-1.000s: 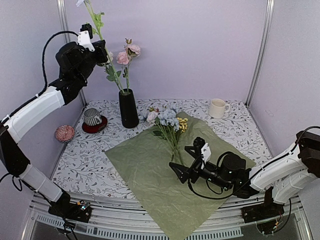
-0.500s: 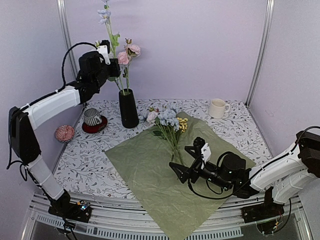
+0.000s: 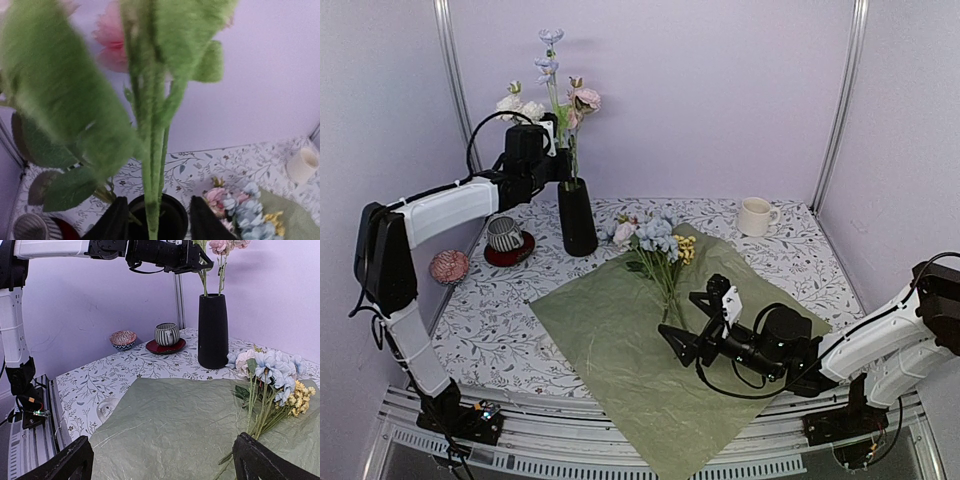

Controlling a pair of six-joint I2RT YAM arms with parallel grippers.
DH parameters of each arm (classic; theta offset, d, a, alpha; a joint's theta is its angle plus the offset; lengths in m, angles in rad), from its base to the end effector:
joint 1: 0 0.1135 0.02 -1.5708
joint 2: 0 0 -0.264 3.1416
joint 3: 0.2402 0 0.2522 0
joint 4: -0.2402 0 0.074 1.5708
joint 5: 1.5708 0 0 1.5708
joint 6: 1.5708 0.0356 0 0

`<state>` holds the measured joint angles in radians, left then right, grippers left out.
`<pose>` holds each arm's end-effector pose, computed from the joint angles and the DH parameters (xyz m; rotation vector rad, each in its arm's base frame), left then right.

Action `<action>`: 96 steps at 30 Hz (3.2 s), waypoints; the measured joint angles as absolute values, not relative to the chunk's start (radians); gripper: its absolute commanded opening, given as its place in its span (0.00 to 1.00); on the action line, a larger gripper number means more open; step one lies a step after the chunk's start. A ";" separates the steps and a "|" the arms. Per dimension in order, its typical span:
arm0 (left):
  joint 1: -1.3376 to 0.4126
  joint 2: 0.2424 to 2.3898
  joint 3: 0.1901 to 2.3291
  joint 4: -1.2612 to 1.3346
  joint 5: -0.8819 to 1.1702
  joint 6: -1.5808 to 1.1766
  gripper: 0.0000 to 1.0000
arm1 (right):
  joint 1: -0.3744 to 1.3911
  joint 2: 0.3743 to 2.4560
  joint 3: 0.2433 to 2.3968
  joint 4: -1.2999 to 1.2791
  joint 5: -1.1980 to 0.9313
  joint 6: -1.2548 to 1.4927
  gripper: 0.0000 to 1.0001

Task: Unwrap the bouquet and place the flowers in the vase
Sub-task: Place the fake flower in the vase, then pick up the fake flower from the flattened wrapping paper.

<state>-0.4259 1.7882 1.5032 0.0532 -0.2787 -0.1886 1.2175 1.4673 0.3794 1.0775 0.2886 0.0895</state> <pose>0.3995 -0.1705 0.3351 0.0146 1.7974 -0.1888 0.1021 0.2477 0.1859 -0.6694 1.4943 0.7882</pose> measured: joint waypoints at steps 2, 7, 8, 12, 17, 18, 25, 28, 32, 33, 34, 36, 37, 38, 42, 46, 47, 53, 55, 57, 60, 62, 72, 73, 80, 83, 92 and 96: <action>-0.426 1.788 1.503 0.032 -0.271 -0.191 0.64 | 1.217 1.467 0.379 1.077 0.288 0.089 0.99; -0.425 1.787 1.503 -0.002 -0.241 -0.215 0.76 | 1.217 1.467 0.379 1.077 0.288 0.089 0.99; -0.425 1.784 1.500 -0.009 -0.235 -0.220 0.78 | 1.217 1.467 0.379 1.077 0.288 0.089 0.99; -0.425 1.758 1.468 -0.025 -0.214 -0.237 0.81 | 1.217 1.467 0.379 1.077 0.288 0.089 0.99; -0.425 1.715 1.419 -0.033 -0.189 -0.249 0.83 | 1.217 1.467 0.379 1.077 0.287 0.089 0.99; -0.425 1.703 1.406 -0.034 -0.189 -0.253 0.84 | 1.217 1.467 0.379 1.077 0.287 0.089 0.99; -0.425 1.570 1.218 -0.011 -0.160 -0.277 0.98 | 1.217 1.467 0.380 1.073 0.292 0.091 0.99; -0.431 1.469 1.093 0.022 -0.133 -0.290 0.98 | 1.217 1.467 0.380 1.063 0.313 0.096 0.99; -0.453 1.328 0.957 0.074 -0.108 -0.302 0.98 | 1.217 1.467 0.380 1.056 0.368 0.114 0.99; -0.463 1.296 0.928 0.096 -0.099 -0.304 0.98 | 1.217 1.467 0.380 1.054 0.388 0.120 0.99; -0.473 1.268 0.897 0.125 -0.089 -0.306 0.98 | 1.217 1.467 0.381 1.052 0.406 0.128 0.99; -0.504 1.218 0.820 0.207 -0.072 -0.308 0.98 | 1.207 1.466 0.385 1.031 0.428 0.148 0.99; -0.527 1.196 0.771 0.255 -0.064 -0.307 0.98 | 1.200 1.464 0.390 1.014 0.432 0.162 0.99; -0.553 1.181 0.720 0.304 -0.062 -0.304 0.98 | 1.189 1.459 0.398 0.984 0.435 0.177 0.99; -0.661 1.165 0.526 0.489 -0.069 -0.265 0.98 | 1.135 1.405 0.458 0.813 0.457 0.268 0.99; -0.705 1.151 0.381 0.618 -0.072 -0.233 0.98 | 1.110 1.348 0.529 0.637 0.518 0.341 0.99; -0.705 1.148 0.361 0.653 -0.075 -0.231 0.98 | 1.106 1.338 0.539 0.604 0.525 0.349 0.99; -0.705 1.147 0.322 0.803 -0.097 -0.229 0.98 | 1.022 1.256 0.493 0.522 0.491 0.385 0.99; -0.705 1.155 0.323 0.832 -0.094 -0.230 0.98 | 0.985 1.254 0.469 0.521 0.454 0.390 0.99; -0.705 1.165 0.323 0.844 -0.088 -0.232 0.98 | 0.968 1.255 0.455 0.519 0.432 0.392 0.99; -0.705 1.174 0.323 0.855 -0.081 -0.233 0.98 | 0.963 1.279 0.451 0.527 0.406 0.397 0.99; -0.705 1.174 0.323 0.863 -0.079 -0.232 0.98 | 0.963 1.311 0.450 0.543 0.398 0.397 0.99; -0.705 1.172 0.323 0.878 -0.076 -0.213 0.98 | 0.963 1.482 0.502 0.553 0.364 0.379 0.74; -0.705 1.172 0.323 0.878 -0.076 -0.210 0.98 | 0.962 1.482 0.507 0.553 0.363 0.380 0.73; -0.706 1.172 0.323 0.877 -0.076 -0.195 0.98 | 0.954 1.561 0.599 0.507 0.355 0.390 0.53; -0.706 1.172 0.323 0.877 -0.076 -0.190 0.98 | 0.947 1.629 0.673 0.455 0.340 0.397 0.46; -0.706 1.173 0.323 0.876 -0.078 -0.183 0.98 | 0.874 1.790 0.846 0.313 0.237 0.426 0.37; -0.706 1.176 0.323 0.876 -0.078 -0.183 0.98 | 0.854 1.809 0.859 0.281 0.198 0.430 0.37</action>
